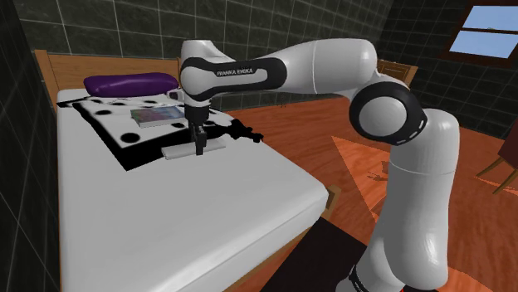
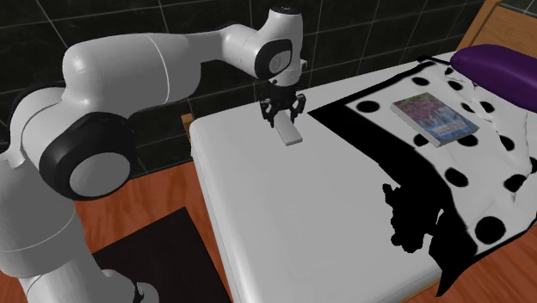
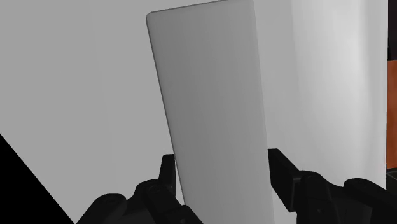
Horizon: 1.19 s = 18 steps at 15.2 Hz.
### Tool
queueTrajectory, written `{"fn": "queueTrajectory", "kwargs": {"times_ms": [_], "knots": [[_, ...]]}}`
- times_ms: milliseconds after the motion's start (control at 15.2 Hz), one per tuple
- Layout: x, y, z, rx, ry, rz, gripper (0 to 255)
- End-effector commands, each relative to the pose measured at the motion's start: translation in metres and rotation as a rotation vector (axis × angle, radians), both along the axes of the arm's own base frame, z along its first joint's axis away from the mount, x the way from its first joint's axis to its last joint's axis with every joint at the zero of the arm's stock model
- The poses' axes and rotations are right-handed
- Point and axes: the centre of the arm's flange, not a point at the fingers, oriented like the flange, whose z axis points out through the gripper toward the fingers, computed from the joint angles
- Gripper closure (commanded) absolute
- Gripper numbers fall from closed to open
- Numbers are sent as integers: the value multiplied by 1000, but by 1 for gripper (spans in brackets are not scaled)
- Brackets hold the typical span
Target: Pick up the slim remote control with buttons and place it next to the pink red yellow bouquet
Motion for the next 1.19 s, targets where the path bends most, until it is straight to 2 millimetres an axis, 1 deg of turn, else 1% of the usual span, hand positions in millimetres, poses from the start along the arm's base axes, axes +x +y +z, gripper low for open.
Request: {"fn": "queueTrajectory", "kwargs": {"times_ms": [0, 1122], "knots": [[-4, -23, 1, 0, 0, 1, 255], [-45, -244, 1, 0, 0, 1, 255]]}}
